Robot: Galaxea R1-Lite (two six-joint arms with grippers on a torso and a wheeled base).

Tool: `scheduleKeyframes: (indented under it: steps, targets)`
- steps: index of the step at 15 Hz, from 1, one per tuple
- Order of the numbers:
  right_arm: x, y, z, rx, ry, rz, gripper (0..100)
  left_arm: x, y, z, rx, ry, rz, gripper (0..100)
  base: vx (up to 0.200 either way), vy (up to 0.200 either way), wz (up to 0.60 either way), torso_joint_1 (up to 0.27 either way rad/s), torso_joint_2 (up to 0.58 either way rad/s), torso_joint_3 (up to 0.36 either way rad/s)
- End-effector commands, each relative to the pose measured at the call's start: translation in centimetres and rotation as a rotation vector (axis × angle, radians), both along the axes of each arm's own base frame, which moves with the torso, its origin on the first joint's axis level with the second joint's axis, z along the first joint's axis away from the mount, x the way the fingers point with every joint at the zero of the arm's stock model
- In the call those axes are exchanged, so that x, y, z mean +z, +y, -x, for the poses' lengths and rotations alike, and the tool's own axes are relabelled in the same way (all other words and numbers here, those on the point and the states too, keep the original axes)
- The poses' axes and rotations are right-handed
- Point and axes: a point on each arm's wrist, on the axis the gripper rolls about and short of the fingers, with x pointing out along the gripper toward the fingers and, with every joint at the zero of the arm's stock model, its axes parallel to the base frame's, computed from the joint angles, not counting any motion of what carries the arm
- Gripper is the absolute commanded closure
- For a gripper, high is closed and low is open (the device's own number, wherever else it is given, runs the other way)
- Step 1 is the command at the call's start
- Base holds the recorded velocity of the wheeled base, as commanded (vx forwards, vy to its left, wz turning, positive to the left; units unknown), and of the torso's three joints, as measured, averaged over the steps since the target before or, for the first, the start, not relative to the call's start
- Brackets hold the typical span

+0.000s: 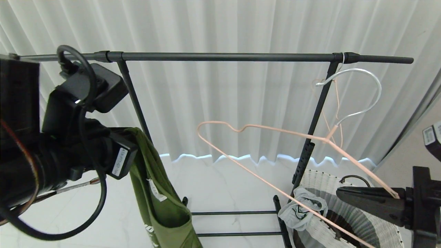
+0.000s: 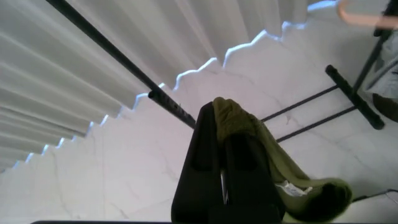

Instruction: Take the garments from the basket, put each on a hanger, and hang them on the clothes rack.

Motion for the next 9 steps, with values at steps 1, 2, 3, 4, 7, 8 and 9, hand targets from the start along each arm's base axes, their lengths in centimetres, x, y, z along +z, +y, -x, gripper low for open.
scheduleKeyframes:
  steps: [1, 2, 3, 4, 7, 8, 9]
  targets:
    - [-0.1, 0.3, 1.0, 0.063, 0.009, -0.010, 100, -0.1, -0.9, -2.5, 0.034, 0.024, -0.006, 100, 0.000, 0.000, 0.00, 0.000, 0.00, 0.000]
    - [-0.2, 0.6, 1.0, 0.076, 0.006, -0.017, 100, 0.2, -1.3, -2.8, 0.041, 0.022, 0.038, 100, 0.000, 0.000, 0.00, 0.000, 0.00, 0.000]
    - [-0.3, 0.8, 0.9, 0.078, 0.005, -0.018, 100, 0.5, -2.2, -2.7, 0.034, 0.024, 0.108, 100, 0.000, 0.000, 0.00, 0.000, 0.00, 0.000]
    - [-0.4, 1.0, 0.8, 0.080, 0.003, -0.019, 100, 0.7, -2.6, -2.6, 0.032, 0.025, 0.149, 100, 0.000, 0.000, 0.00, 0.000, 0.00, 0.000]
    - [-0.6, 1.8, 0.8, 0.105, 0.010, -0.012, 100, 0.9, -2.8, -2.5, 0.025, 0.023, 0.169, 100, 0.000, 0.000, 0.00, 0.000, 0.00, 0.000]
    - [-0.7, 2.0, 0.9, 0.114, 0.010, -0.011, 100, 1.0, -2.8, -2.6, 0.027, 0.020, 0.171, 100, 0.000, 0.000, 0.00, 0.000, 0.00, 0.000]
    - [-0.8, 2.3, 0.8, 0.116, 0.013, -0.005, 100, 1.0, -2.8, -2.5, 0.025, 0.020, 0.171, 100, 0.000, 0.000, 0.00, 0.000, 0.00, 0.000]
